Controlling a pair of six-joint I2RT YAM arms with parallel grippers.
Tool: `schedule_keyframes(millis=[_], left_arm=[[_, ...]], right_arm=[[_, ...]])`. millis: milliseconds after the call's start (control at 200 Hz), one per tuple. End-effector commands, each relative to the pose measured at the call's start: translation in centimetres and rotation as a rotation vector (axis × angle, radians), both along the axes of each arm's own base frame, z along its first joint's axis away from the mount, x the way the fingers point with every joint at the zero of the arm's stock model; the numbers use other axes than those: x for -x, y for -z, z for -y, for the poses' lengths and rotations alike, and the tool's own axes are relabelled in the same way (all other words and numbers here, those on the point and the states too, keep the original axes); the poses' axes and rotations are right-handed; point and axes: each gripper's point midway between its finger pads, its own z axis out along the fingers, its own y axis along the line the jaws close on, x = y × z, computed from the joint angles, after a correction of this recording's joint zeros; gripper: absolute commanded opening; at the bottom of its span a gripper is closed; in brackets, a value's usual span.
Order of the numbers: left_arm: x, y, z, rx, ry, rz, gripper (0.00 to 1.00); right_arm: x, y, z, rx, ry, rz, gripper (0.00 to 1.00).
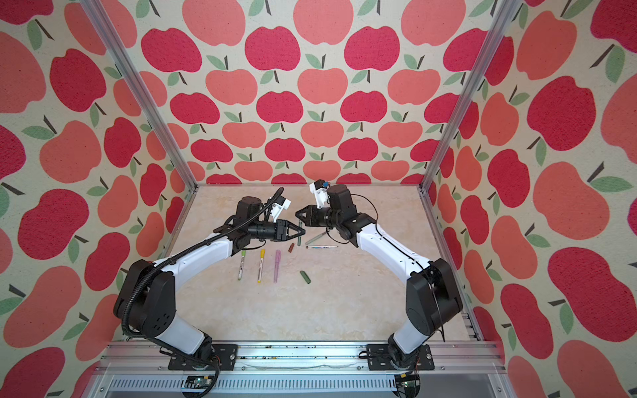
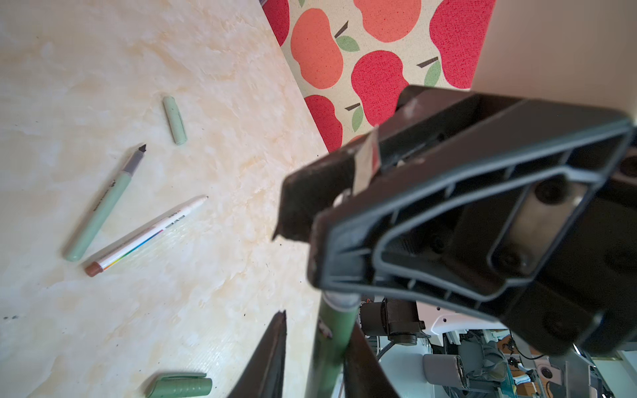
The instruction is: Insert the pens into the pen caps
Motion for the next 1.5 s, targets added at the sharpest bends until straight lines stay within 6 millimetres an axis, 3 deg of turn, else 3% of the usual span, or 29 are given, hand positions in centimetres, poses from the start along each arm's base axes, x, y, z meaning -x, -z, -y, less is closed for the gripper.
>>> schedule_keyframes(millis=[0, 250, 430, 670, 770, 890, 1131, 1286, 1496], left_arm=[[-0.1, -0.1, 0.7, 0.032, 0.016, 0.005, 0.25], [-0.3, 0.1, 0.6, 0.025, 0.000, -0.004, 0.05], [-0.6, 0.9, 0.1, 0.003, -0.023, -0.018, 0.00], [0.2, 2.4, -1.3, -0.095, -0.016, -0.028, 0.00], [1.0, 3.0, -2.7, -0.169, -0.020, -0.022, 0.00], [2.3, 3.6, -4.4, -0.233, -0.030, -0.021, 0.00], [4.9, 4.3, -8.1, -0.246, -0.099, -0.076, 0.00], [6.4, 4.6, -10.4, -0.261, -0.163, -0.094, 0.00], [7.7, 5.8, -12.0, -0.278, -0.232, -0.134, 0.00]], right_arm=[[0.8, -1.3, 0.0, -0.040, -0.013, 0.018, 0.06], [0.8, -1.4, 0.2, -0.039, -0.006, 0.026, 0.06], [0.9, -1.9, 0.4, -0.039, 0.003, 0.048, 0.07], [1.3, -2.7, 1.3, -0.008, 0.013, 0.083, 0.32], [1.7, -2.2, 2.3, 0.048, 0.029, 0.089, 0.38], [2.8, 0.3, 3.8, 0.161, 0.033, 0.058, 0.40], [6.6, 8.8, 6.0, 0.530, -0.019, -0.008, 0.40], [9.3, 13.0, 4.6, 0.734, -0.150, -0.001, 0.41], [10.7, 16.9, 2.6, 0.885, -0.250, 0.013, 0.42]])
